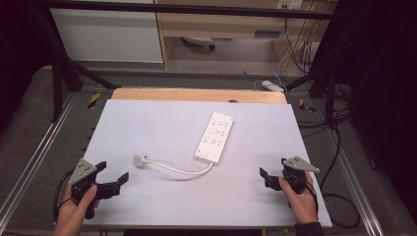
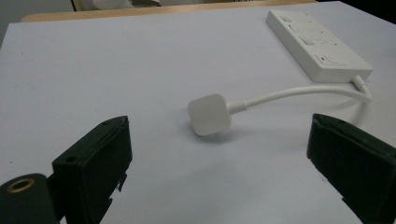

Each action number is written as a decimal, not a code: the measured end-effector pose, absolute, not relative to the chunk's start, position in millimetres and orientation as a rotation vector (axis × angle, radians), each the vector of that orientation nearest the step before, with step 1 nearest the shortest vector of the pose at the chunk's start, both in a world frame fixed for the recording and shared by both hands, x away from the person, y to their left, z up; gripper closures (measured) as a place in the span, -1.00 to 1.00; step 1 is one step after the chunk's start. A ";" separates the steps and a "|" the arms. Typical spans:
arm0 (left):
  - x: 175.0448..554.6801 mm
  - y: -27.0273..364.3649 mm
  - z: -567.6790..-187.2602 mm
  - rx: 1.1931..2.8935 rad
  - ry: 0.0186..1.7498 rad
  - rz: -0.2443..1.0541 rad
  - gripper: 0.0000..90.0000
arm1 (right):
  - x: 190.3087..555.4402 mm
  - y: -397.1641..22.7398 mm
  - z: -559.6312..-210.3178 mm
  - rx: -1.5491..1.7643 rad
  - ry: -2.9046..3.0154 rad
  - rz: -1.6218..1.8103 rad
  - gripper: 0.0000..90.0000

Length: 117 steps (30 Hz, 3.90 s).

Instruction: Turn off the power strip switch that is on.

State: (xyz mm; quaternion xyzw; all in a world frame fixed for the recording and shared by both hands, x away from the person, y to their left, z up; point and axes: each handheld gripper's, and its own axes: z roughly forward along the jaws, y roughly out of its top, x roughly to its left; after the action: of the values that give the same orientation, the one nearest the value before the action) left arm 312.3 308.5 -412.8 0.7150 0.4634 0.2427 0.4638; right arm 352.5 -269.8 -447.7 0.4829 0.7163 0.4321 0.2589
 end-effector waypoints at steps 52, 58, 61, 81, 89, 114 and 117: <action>311.4 308.5 -410.6 1.746 1.123 0.595 -0.86 | 342.8 -272.9 -426.6 1.208 1.854 1.375 -0.88; 311.4 308.4 -410.8 1.748 1.125 0.595 -0.86 | 342.7 -271.5 -425.3 1.204 1.851 1.380 -0.89; 311.4 308.2 -411.1 1.749 1.126 0.595 -0.86 | 343.1 -270.1 -424.4 1.205 1.847 1.388 -0.90; 312.2 308.9 -412.5 1.753 1.134 0.589 -0.86 | 355.8 -259.7 -410.2 1.208 1.838 1.401 -0.88; 312.3 308.4 -412.7 1.755 1.133 0.589 -0.86 | 360.5 -255.8 -404.5 1.193 1.882 1.366 -0.86; 312.3 308.5 -412.9 1.758 1.134 0.584 -0.86 | 395.5 -235.0 -365.2 1.184 2.009 1.342 -0.91; 312.1 308.2 -413.0 1.757 1.134 0.583 -0.86 | 399.7 -232.0 -362.3 1.180 2.012 1.334 -0.91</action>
State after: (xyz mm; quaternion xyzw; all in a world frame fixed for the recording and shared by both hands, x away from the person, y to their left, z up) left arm 312.1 308.2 -413.0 0.7158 0.4621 0.2374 0.4667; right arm 399.7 -232.0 -362.3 0.4276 0.7296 0.4838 0.2251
